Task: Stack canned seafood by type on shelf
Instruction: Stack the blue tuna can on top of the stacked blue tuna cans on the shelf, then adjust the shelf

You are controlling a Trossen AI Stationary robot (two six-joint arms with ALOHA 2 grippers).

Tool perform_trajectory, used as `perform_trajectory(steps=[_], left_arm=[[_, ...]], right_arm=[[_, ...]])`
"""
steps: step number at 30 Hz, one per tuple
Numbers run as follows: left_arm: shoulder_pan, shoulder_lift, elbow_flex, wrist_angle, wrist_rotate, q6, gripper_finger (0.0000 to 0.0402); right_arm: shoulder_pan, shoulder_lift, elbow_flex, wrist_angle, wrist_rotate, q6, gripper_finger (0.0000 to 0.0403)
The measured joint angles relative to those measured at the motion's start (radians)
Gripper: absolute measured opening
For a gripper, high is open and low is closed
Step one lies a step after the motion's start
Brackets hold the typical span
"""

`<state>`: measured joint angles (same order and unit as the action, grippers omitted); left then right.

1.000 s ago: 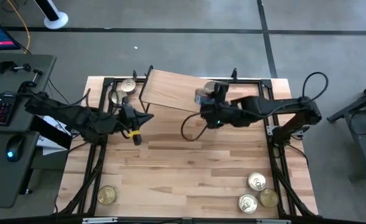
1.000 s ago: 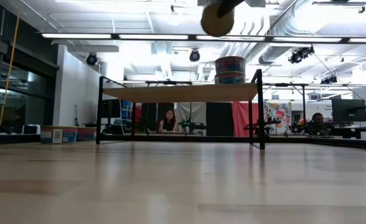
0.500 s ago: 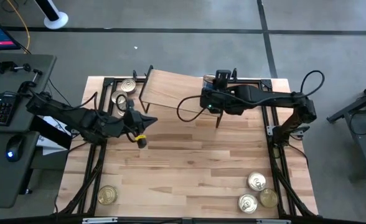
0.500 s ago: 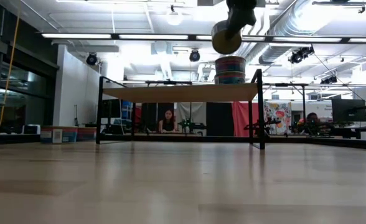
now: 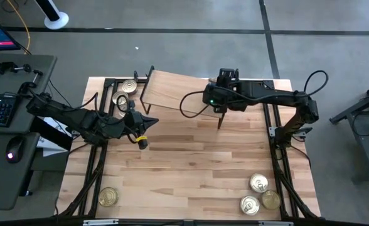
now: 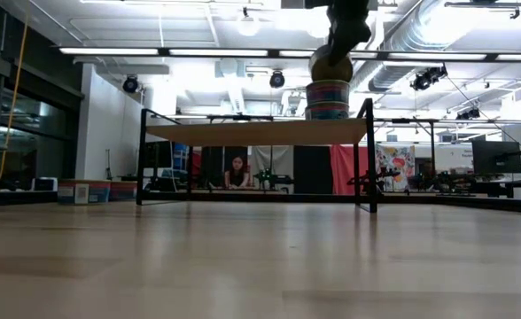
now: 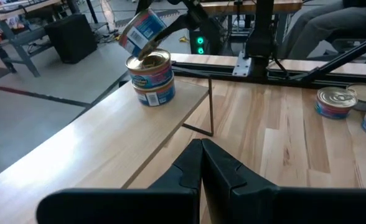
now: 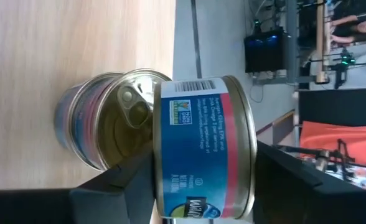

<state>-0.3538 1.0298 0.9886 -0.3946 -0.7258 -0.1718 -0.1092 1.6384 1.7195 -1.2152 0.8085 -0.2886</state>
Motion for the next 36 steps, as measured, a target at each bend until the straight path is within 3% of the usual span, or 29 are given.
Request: perform_trajectory(steps=[9,17,22,28,36], left_arm=[[0.000,0.000,0.000,0.000,0.000,0.000,0.0000],[0.000,0.000,0.000,-0.001,0.000,0.009,0.0000],[0.000,0.000,0.000,-0.002,-0.001,0.026,0.0000],[0.000,0.000,0.000,-0.001,-0.002,0.048,0.0000],[0.004,-0.042,0.000,-0.003,-0.011,0.080,0.0000]], right_arm=[[-0.002,0.000,0.000,0.013,-0.126,0.006,0.0225],[-0.002,0.000,0.000,0.012,-0.139,0.108,0.0226],[-0.012,0.000,0.000,-0.008,-0.289,0.134,0.0227],[-0.013,-0.002,0.033,-0.021,-0.289,0.142,0.0226],[0.075,-0.033,0.147,-0.097,-0.443,0.366,0.0226]])
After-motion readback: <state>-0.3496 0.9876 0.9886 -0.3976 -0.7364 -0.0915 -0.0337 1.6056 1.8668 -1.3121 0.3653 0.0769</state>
